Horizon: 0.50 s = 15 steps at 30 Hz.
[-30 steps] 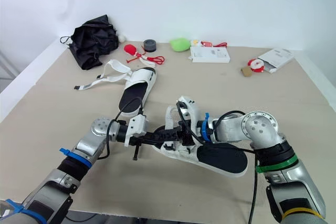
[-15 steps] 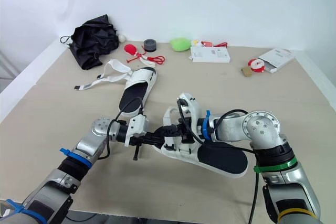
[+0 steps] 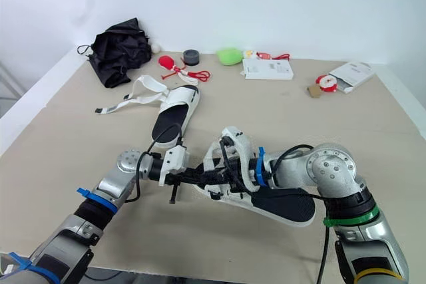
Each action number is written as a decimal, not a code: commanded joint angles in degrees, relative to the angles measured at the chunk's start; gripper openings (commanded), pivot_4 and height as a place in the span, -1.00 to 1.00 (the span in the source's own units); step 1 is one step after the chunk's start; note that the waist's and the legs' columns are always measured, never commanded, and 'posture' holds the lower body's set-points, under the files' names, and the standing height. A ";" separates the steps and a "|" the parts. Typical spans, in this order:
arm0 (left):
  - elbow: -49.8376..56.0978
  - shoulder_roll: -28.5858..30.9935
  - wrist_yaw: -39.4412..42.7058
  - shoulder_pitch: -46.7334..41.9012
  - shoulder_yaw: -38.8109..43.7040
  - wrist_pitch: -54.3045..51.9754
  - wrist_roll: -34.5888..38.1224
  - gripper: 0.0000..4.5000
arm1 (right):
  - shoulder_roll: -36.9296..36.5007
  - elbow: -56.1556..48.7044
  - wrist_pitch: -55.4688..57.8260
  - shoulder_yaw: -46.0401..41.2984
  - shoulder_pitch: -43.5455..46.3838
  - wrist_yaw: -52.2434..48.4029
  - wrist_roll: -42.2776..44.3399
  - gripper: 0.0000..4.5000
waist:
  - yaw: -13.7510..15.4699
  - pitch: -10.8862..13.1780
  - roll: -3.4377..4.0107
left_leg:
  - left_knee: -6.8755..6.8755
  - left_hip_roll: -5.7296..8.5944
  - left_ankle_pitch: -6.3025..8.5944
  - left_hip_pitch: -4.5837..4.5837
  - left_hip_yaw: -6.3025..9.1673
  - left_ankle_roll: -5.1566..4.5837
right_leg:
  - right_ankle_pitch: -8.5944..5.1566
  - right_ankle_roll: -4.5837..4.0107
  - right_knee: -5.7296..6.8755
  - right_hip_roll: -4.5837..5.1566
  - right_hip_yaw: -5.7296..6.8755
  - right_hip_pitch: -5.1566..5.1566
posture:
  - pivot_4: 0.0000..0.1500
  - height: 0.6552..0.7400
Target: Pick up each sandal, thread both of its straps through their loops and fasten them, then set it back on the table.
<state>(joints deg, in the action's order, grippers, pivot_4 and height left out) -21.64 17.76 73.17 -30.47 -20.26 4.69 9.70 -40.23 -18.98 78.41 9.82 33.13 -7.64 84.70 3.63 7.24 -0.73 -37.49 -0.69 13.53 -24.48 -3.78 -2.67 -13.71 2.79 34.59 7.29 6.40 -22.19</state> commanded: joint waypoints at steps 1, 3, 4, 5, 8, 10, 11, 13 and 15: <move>-7.38 1.34 -0.89 3.69 -4.71 -3.71 -6.24 -1.00 | -2.60 -2.76 2.19 2.36 -1.99 -4.52 -5.44 -0.53 | -0.03 -0.02 -0.04 | 0.00 0.00 0.00 -0.02 0.00 0.00 | 0.01 0.02 -0.05 0.00 0.00 0.00 | 1.00 1.00; -7.47 1.33 -0.85 3.64 -4.76 -3.62 -6.29 -1.00 | -3.08 -3.30 2.07 2.64 -2.43 -6.64 -7.56 -0.12 | -0.03 -0.02 -0.03 | 0.00 0.00 0.00 -0.02 -0.02 0.00 | 0.05 0.08 -0.08 -0.01 -0.02 0.00 | 1.00 1.00; -7.53 1.32 -0.83 3.59 -4.79 -3.58 -6.30 -1.00 | -3.28 -3.55 2.14 2.76 -2.64 -7.60 -8.48 0.07 | -0.03 -0.03 -0.05 | 0.00 0.00 0.00 -0.01 -0.02 0.00 | 0.05 0.08 -0.08 -0.01 -0.02 0.00 | 1.00 1.00; -7.55 1.35 -0.80 3.61 -4.80 -3.52 -6.31 -1.00 | -3.32 -3.76 2.21 2.83 -2.81 -8.27 -9.19 0.30 | -0.02 -0.04 -0.04 | 0.00 0.00 0.00 -0.01 0.00 0.00 | 0.05 0.07 -0.08 -0.01 0.00 0.00 | 1.00 1.00; -7.64 1.35 -0.72 3.60 -4.83 -3.44 -6.34 -1.00 | -3.01 -3.53 2.73 2.89 -3.00 -9.24 -11.53 0.72 | -0.01 -0.05 -0.06 | 0.00 0.00 0.02 -0.02 0.01 0.02 | 0.04 0.06 -0.09 -0.01 0.01 0.00 | 1.00 1.00; -7.58 1.27 -0.63 3.55 -4.93 -3.52 -6.33 -1.00 | -2.23 -2.45 2.83 2.01 -2.78 -9.29 -12.17 0.98 | -0.02 -0.07 -0.05 | 0.00 0.00 0.02 -0.02 0.00 0.02 | 0.04 0.07 -0.11 -0.01 0.00 0.00 | 1.00 1.00; -7.56 1.24 -0.60 3.54 -4.97 -3.56 -6.33 -1.00 | -1.69 -1.69 2.67 0.88 -2.51 -9.37 -11.53 0.98 | -0.02 -0.08 -0.07 | 0.00 0.00 0.02 -0.02 0.00 0.02 | 0.04 0.07 -0.11 -0.01 0.00 0.00 | 1.00 1.00; -7.57 1.21 -0.52 3.52 -5.02 -3.56 -6.31 -1.00 | -0.71 0.89 2.04 -2.80 -0.94 -9.98 -9.01 0.98 | -0.02 -0.09 -0.10 | 0.00 0.00 0.02 -0.01 0.02 0.03 | 0.05 0.06 -0.11 -0.01 0.00 0.00 | 1.00 1.00; -7.63 1.21 -0.47 3.50 -5.05 -3.51 -6.30 -1.00 | 0.13 4.13 1.94 -5.97 1.31 -9.84 -7.91 0.98 | -0.04 -0.03 -0.05 | 0.00 0.00 0.02 -0.02 0.02 0.03 | 0.07 0.07 -0.11 -0.01 0.00 0.00 | 1.00 1.00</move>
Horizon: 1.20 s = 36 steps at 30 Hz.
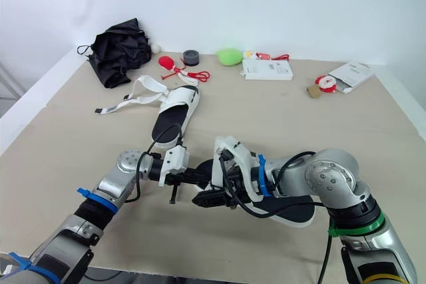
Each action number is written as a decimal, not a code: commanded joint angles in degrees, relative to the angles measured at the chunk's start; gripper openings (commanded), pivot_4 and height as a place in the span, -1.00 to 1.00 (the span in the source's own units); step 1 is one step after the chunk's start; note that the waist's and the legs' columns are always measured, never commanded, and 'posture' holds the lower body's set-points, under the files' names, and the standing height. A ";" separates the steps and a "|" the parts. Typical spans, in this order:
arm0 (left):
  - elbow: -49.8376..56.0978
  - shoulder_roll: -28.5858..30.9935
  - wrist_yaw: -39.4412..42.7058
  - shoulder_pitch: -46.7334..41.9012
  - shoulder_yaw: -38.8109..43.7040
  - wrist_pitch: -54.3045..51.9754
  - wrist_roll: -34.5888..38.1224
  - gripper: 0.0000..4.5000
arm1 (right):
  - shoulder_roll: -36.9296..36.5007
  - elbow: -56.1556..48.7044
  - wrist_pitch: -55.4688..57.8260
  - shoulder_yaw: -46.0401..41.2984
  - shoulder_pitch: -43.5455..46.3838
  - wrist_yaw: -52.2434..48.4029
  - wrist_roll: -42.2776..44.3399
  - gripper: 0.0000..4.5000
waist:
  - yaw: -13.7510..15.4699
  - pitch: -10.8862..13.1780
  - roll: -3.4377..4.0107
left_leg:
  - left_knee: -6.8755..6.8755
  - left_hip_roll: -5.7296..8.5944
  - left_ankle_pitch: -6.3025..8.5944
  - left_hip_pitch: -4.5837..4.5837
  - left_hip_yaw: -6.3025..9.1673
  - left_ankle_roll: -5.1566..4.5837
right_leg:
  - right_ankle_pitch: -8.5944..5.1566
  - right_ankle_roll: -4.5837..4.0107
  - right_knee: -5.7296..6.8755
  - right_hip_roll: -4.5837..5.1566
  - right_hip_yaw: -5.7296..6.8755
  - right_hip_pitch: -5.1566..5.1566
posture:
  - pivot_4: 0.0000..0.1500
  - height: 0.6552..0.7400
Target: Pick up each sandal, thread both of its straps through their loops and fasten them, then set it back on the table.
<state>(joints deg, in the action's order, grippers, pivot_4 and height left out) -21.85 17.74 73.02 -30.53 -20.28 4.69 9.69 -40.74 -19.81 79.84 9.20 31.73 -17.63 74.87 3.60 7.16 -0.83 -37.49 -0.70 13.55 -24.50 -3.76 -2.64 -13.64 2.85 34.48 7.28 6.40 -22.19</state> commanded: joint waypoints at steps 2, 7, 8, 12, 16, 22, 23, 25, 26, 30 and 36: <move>-7.48 1.22 -0.33 3.53 -5.05 -3.49 -6.30 -1.00 | 1.65 8.32 1.00 -7.12 4.53 1.52 1.59 0.98 | -0.01 0.12 0.14 | -0.01 0.00 -0.01 -0.02 -0.03 -0.02 | 0.09 0.00 0.00 0.01 -0.02 -0.01 | 1.00 1.00; -7.52 1.07 -0.42 3.39 -4.98 -3.63 -6.26 -1.00 | 3.90 11.95 2.64 -9.55 6.36 3.74 0.54 0.98 | 0.02 0.12 0.16 | -0.02 0.00 -0.03 -0.04 -0.03 -0.05 | 0.12 -0.05 0.00 0.00 0.04 -0.03 | 1.00 1.00; -7.54 1.06 -0.45 3.42 -4.95 -3.61 -6.28 -1.00 | 4.25 11.59 2.92 -9.68 6.24 3.94 0.38 0.98 | 0.02 0.13 0.19 | -0.02 0.00 -0.03 -0.04 -0.03 -0.05 | 0.14 -0.05 0.00 -0.01 0.05 -0.03 | 1.00 1.00; -7.55 0.97 -0.61 3.50 -4.85 -3.67 -6.26 -1.00 | 5.86 9.87 3.13 -10.55 4.94 5.16 0.08 0.45 | 0.01 0.14 0.21 | -0.02 0.00 -0.03 -0.06 -0.03 -0.05 | 0.15 -0.06 0.00 0.00 0.05 -0.03 | 1.00 1.00; -7.38 1.15 -0.70 3.75 -4.83 -3.70 -6.23 -1.00 | 6.47 8.19 4.05 -10.75 4.30 5.27 0.26 -0.40 | 0.01 0.15 0.25 | -0.02 0.00 -0.04 -0.06 -0.03 -0.06 | 0.14 -0.06 0.00 -0.01 0.04 -0.03 | 1.00 1.00; -7.24 1.21 -0.79 3.73 -4.82 -3.87 -6.21 -1.00 | 6.14 5.85 5.95 -10.05 3.70 4.10 0.38 -0.99 | 0.01 0.15 0.25 | -0.02 0.00 -0.04 -0.06 -0.03 -0.07 | 0.14 -0.05 0.00 -0.02 0.04 -0.03 | 1.00 1.00; -7.17 1.24 -0.78 3.77 -4.80 -3.89 -6.19 -1.00 | 5.92 5.50 6.49 -9.49 3.44 3.87 0.15 -0.99 | 0.00 0.15 0.25 | -0.02 0.00 -0.04 -0.06 -0.03 -0.07 | 0.14 -0.05 0.00 -0.02 0.04 -0.03 | 1.00 1.00; -7.20 1.27 -0.78 3.77 -4.81 -3.84 -6.22 -1.00 | 5.56 4.86 7.74 -8.32 2.82 3.24 -0.08 -0.99 | 0.00 0.15 0.25 | -0.02 0.00 -0.04 -0.06 -0.03 -0.07 | 0.14 -0.05 0.00 -0.02 0.05 -0.03 | 1.00 1.00; -7.18 1.27 -0.77 3.79 -4.81 -3.86 -6.21 -1.00 | 5.45 4.55 8.27 -7.80 2.53 3.05 -0.29 -0.99 | 0.00 0.15 0.24 | -0.02 0.00 -0.04 -0.06 -0.03 -0.07 | 0.14 -0.05 0.00 -0.02 0.05 -0.03 | 1.00 1.00; -7.05 1.34 -0.74 3.88 -4.83 -3.96 -6.23 -1.00 | 5.85 3.41 9.66 -6.10 1.05 2.73 -1.99 -0.99 | 0.00 0.13 0.22 | -0.02 0.00 -0.04 -0.06 -0.03 -0.07 | 0.14 -0.05 0.00 -0.02 0.05 -0.03 | 1.00 1.00; -6.64 1.46 -0.68 4.11 -4.87 -4.15 -6.17 -1.00 | 6.13 1.93 9.12 -4.12 -0.92 1.74 -6.66 -0.99 | -0.02 0.03 0.16 | -0.02 0.00 -0.04 -0.05 -0.02 -0.06 | 0.12 -0.05 0.00 -0.03 0.05 -0.03 | 1.00 1.00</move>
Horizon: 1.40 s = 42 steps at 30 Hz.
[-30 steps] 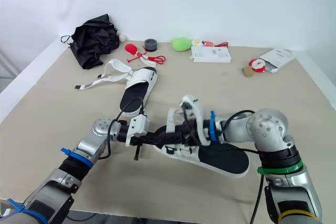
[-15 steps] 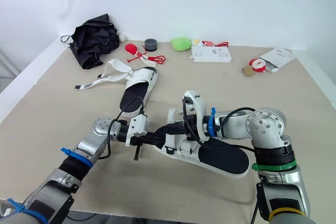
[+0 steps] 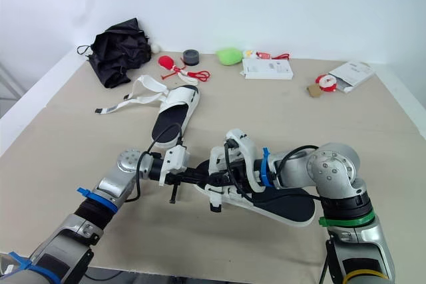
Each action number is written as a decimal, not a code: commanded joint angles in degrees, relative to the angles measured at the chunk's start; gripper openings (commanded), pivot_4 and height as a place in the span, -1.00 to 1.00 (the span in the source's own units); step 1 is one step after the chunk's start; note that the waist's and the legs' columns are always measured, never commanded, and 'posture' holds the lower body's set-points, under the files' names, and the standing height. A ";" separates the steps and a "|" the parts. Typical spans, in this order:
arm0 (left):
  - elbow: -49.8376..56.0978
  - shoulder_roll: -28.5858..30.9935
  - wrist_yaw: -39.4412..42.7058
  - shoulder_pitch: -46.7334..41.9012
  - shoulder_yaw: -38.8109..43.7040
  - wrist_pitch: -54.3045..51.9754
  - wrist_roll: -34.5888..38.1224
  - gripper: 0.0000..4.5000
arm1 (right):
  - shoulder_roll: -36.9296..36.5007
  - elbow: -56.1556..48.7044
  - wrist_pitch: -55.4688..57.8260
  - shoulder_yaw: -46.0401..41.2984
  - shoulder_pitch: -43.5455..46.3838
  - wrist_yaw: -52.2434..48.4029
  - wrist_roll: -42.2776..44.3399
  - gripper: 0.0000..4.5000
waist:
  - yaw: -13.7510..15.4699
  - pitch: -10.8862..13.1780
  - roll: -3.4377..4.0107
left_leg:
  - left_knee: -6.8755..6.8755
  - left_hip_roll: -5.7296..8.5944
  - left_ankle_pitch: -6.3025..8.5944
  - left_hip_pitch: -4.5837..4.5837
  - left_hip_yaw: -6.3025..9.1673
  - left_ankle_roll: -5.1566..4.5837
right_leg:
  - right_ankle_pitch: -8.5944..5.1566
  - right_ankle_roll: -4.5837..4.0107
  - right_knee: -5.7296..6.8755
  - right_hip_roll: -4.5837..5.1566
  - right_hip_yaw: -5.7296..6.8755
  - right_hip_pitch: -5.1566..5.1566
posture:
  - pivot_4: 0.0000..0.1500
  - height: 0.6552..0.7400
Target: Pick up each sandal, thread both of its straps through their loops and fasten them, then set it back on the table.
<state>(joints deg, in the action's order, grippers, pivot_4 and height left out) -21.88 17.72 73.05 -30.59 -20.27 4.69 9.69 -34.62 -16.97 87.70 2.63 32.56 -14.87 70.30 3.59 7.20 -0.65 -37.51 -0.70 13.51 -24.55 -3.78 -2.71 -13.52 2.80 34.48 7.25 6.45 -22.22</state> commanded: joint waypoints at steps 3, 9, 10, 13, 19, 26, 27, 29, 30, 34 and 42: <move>-6.38 1.53 -0.67 4.33 -4.91 -4.26 -6.12 -1.00 | 0.10 -1.94 0.84 1.27 -2.44 -3.02 -1.92 -0.99 | 0.00 -0.06 -0.09 | 0.00 0.00 0.00 0.00 0.00 0.00 | 0.00 0.02 0.00 0.00 0.00 0.00 | 1.00 1.00; -6.40 1.61 -0.62 4.31 -4.89 -4.31 -6.16 -1.00 | -1.75 -6.69 -0.66 -1.63 -2.04 -7.44 0.27 -0.29 | -0.01 -0.05 -0.06 | 0.01 0.00 0.01 0.00 0.02 0.02 | -0.02 0.03 0.00 0.00 0.01 0.00 | 1.00 1.00; -6.50 1.57 -0.62 4.23 -4.89 -4.27 -6.16 -1.00 | -2.30 -6.61 -0.37 -2.37 -1.74 -7.99 0.73 -0.22 | -0.01 -0.04 -0.06 | 0.01 0.00 0.01 0.00 0.02 0.02 | -0.02 0.03 0.00 0.00 0.01 0.00 | 1.00 1.00; -7.03 1.34 -0.53 3.82 -4.95 -4.05 -6.21 -1.00 | -6.36 -7.60 -0.60 -5.77 -1.44 -11.38 2.81 0.11 | 0.01 0.03 0.02 | 0.01 0.00 0.01 -0.01 0.01 0.02 | -0.03 0.02 -0.01 0.01 0.00 0.00 | 1.00 1.00; -7.71 0.98 -0.36 3.38 -4.99 -3.68 -6.38 -1.00 | -16.93 -13.37 -4.15 -12.56 -5.63 -18.75 4.14 0.11 | 0.13 0.16 0.09 | -0.01 0.03 0.00 -0.12 0.00 0.00 | 0.02 0.09 -0.13 0.02 0.02 -0.03 | 1.00 1.00; -8.69 0.50 0.03 2.91 -5.27 -3.02 -6.60 -1.00 | -20.57 -24.73 -6.74 -14.68 -20.10 -18.48 7.71 0.11 | 0.14 0.19 -0.06 | 0.01 0.02 0.04 -0.14 0.07 0.06 | -0.02 0.23 -0.18 0.03 0.10 0.01 | 1.00 1.00; -8.90 0.37 0.05 2.79 -5.33 -2.92 -6.67 -1.00 | -20.24 -25.01 -7.37 -13.93 -21.34 -17.60 7.43 0.11 | 0.14 0.20 -0.06 | 0.01 0.02 0.04 -0.14 0.06 0.07 | -0.02 0.21 -0.20 0.05 0.07 0.02 | 1.00 1.00; -9.42 0.01 0.09 2.44 -5.44 -2.72 -6.74 -1.00 | -17.61 -24.20 -7.84 -10.16 -23.10 -13.15 3.36 0.11 | 0.15 0.23 -0.08 | -0.01 0.02 0.09 -0.15 0.06 0.16 | -0.01 0.22 -0.20 0.06 0.03 0.01 | 1.00 1.00; -9.72 -0.17 0.13 2.21 -5.52 -2.58 -6.80 -1.00 | -16.12 -23.15 -8.41 -8.50 -23.36 -10.62 0.98 0.11 | 0.14 0.20 -0.10 | -0.01 0.02 0.10 -0.14 0.05 0.17 | 0.01 0.25 -0.21 0.07 0.01 0.01 | 1.00 1.00; -10.70 -0.43 0.81 1.33 -5.77 -2.21 -7.02 -1.00 | -13.02 -18.78 -8.95 -8.47 -21.03 -6.29 -1.03 0.11 | 0.19 0.21 0.05 | -0.04 0.02 0.09 -0.14 0.02 0.17 | 0.05 0.33 -0.25 0.10 -0.01 0.02 | 1.00 1.00; -12.69 -0.44 1.59 -0.17 -5.66 -1.17 -7.16 -1.00 | -10.74 -18.25 -9.16 -7.01 -17.60 -2.80 -2.68 0.11 | 0.02 0.26 0.08 | -0.05 0.02 0.02 -0.15 -0.01 0.08 | 0.21 0.29 -0.25 0.06 0.02 -0.02 | 1.00 1.00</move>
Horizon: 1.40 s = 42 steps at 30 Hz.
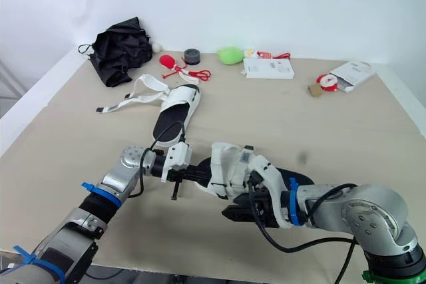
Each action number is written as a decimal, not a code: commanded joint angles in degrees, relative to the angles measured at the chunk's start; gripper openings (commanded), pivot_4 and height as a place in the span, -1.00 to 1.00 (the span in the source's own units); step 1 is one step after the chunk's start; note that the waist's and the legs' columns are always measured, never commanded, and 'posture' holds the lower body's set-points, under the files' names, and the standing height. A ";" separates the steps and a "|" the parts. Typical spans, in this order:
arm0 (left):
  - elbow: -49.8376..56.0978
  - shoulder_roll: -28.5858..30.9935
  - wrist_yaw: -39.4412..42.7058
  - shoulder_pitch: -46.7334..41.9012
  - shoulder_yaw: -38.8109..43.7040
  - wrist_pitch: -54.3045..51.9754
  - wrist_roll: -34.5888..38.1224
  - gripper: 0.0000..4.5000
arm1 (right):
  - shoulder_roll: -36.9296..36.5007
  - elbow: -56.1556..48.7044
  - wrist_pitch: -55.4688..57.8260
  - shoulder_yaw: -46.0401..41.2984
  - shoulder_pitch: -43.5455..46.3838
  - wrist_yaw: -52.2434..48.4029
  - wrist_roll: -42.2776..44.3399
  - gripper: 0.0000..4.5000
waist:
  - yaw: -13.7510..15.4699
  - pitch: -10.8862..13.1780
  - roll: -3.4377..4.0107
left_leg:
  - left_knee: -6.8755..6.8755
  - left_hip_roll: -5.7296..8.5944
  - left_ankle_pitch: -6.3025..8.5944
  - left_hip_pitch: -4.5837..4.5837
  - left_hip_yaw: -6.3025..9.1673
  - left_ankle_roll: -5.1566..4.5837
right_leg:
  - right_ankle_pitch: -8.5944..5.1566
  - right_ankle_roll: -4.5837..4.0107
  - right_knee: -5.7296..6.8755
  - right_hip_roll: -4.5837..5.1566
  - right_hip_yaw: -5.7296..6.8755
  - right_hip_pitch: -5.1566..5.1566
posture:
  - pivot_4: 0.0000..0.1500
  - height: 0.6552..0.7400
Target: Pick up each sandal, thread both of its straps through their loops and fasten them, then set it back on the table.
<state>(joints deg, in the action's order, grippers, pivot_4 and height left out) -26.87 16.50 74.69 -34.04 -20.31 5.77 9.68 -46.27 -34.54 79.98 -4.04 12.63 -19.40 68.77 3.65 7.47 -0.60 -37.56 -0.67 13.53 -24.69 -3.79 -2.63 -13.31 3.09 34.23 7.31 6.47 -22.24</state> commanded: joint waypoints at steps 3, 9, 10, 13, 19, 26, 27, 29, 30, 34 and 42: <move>-8.01 0.69 -0.01 3.28 -5.64 -1.92 -7.11 -1.00 | 1.03 -1.18 -1.83 1.77 2.91 2.16 -3.39 0.11 | -0.08 -0.01 0.04 | 0.00 0.00 0.00 0.01 0.00 0.00 | 0.02 0.02 0.00 0.00 0.00 0.00 | 1.00 1.00; -7.85 0.86 -0.15 3.60 -5.41 -1.96 -7.00 -1.00 | 1.66 -0.87 -2.68 0.74 4.54 2.68 -4.67 0.11 | -0.08 -0.01 0.03 | 0.00 0.00 -0.03 0.01 -0.01 -0.02 | 0.04 0.04 0.00 0.01 -0.01 -0.01 | 1.00 1.00; -7.77 0.93 -0.22 3.68 -5.33 -2.02 -6.96 -1.00 | 1.80 -0.85 -2.60 0.24 4.61 2.97 -4.60 0.11 | -0.08 -0.01 0.03 | 0.00 0.00 -0.03 0.01 -0.01 -0.02 | 0.04 0.03 0.00 0.01 -0.01 -0.01 | 1.00 1.00; -7.31 1.26 -0.44 4.03 -5.17 -2.23 -6.80 -1.00 | 1.51 -2.21 -1.89 -2.13 3.66 3.24 -2.16 0.11 | -0.08 -0.01 0.03 | 0.00 0.00 -0.03 0.00 0.00 -0.02 | 0.05 0.02 0.00 0.00 0.02 -0.01 | 1.00 1.00; -6.56 1.78 -0.41 4.66 -5.18 -2.51 -6.75 -1.00 | 4.03 -3.69 -2.39 -2.89 2.56 7.26 0.65 0.11 | -0.22 0.00 0.01 | 0.00 0.00 -0.04 0.01 -0.01 -0.04 | 0.06 0.01 0.00 0.00 0.00 -0.01 | 1.00 1.00; -6.49 1.90 -0.41 4.26 -5.12 -2.75 -6.66 -1.00 | 5.12 -4.00 -2.63 -3.43 1.98 9.81 5.06 0.11 | -0.27 0.00 0.03 | 0.00 -0.02 -0.04 0.03 0.00 -0.03 | 0.08 0.00 0.00 -0.01 0.00 -0.02 | 1.00 1.00; -6.48 1.99 -0.38 4.23 -5.09 -2.77 -6.68 -1.00 | 4.05 -4.29 -2.56 -4.06 1.27 9.06 5.48 0.11 | -0.27 0.00 0.03 | 0.00 -0.02 -0.04 0.03 0.00 -0.03 | 0.08 0.00 0.00 -0.01 0.00 -0.02 | 1.00 1.00; -6.28 2.31 -0.20 4.39 -5.08 -2.79 -6.74 -1.00 | 1.66 -4.52 -2.19 -5.28 0.32 7.66 5.75 0.11 | -0.26 0.00 0.03 | 0.00 -0.02 -0.05 0.03 -0.01 -0.04 | 0.08 0.00 0.00 -0.01 0.00 -0.02 | 1.00 1.00; -6.27 2.41 -0.14 4.43 -5.07 -2.79 -6.76 -1.00 | 0.59 -4.50 -2.09 -5.59 0.26 7.09 5.45 0.11 | -0.26 -0.01 0.04 | 0.00 -0.02 -0.05 0.02 -0.01 -0.04 | 0.08 -0.01 0.00 -0.01 0.01 -0.02 | 1.00 1.00; -6.37 2.44 -0.07 4.27 -5.03 -2.84 -6.81 -1.00 | -1.61 -3.52 -2.84 -6.26 0.79 6.52 4.62 0.11 | -0.26 -0.01 -0.03 | 0.00 -0.01 -0.07 0.02 -0.05 -0.08 | 0.07 -0.02 0.00 -0.02 0.01 -0.02 | 1.00 1.00; -6.34 2.31 -0.07 4.13 -5.12 -2.86 -6.81 -1.00 | 0.97 -2.85 -5.66 -4.57 2.43 8.83 4.45 0.11 | -0.26 -0.01 -0.01 | 0.00 -0.02 -0.06 0.03 -0.03 -0.06 | 0.05 -0.04 0.00 -0.04 0.01 -0.02 | 1.00 1.00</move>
<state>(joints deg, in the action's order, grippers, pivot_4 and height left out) -26.97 16.82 74.64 -34.04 -20.30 6.38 9.68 -47.90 -37.56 77.98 -7.74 12.39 -13.50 73.66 3.39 7.46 -0.61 -37.56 -0.69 13.47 -24.66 -3.81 -2.69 -13.25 3.05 34.23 7.27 6.48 -22.25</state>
